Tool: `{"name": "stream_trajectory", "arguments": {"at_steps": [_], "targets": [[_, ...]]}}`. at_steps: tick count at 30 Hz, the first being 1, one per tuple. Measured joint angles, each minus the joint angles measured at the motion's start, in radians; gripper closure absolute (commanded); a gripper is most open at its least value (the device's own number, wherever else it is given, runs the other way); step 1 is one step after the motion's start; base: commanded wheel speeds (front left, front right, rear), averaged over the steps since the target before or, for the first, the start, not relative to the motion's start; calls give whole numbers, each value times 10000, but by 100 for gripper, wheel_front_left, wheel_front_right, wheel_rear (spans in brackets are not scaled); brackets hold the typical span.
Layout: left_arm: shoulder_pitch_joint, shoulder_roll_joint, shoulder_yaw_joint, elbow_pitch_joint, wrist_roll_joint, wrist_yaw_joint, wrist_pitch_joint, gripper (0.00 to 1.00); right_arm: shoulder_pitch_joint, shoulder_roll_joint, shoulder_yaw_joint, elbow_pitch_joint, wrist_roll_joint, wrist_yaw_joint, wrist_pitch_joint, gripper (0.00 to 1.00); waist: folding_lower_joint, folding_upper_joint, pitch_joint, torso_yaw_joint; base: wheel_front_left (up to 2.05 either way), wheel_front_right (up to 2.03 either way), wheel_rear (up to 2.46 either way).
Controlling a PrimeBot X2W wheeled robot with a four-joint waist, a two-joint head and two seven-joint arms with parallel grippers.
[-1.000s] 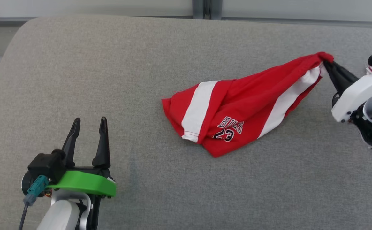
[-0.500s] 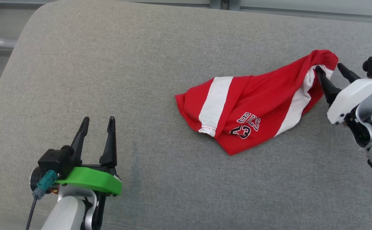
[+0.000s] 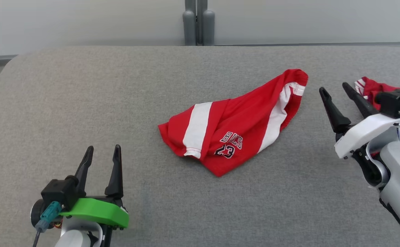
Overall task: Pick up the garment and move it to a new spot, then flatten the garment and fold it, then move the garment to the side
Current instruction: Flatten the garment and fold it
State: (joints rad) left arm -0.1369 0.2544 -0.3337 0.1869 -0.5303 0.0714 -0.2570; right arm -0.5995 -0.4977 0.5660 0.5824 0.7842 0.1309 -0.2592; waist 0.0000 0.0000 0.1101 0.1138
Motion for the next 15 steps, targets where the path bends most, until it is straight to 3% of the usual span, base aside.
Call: {"name": "stream_trajectory", "arguments": {"at_steps": [9,15], "targets": [[242,-63,-98,-167,-44,94,0,0,3077,1448,-3459,-3026,-2562,-2,-36,0,0,0,-626,-772,0,0,0],[316,-48,-113,-196,-69,111,0,0,4409,2382,-4487,-4226,-3894,-2,-36,0,0,0,-818,-927,0,0,0]]}}
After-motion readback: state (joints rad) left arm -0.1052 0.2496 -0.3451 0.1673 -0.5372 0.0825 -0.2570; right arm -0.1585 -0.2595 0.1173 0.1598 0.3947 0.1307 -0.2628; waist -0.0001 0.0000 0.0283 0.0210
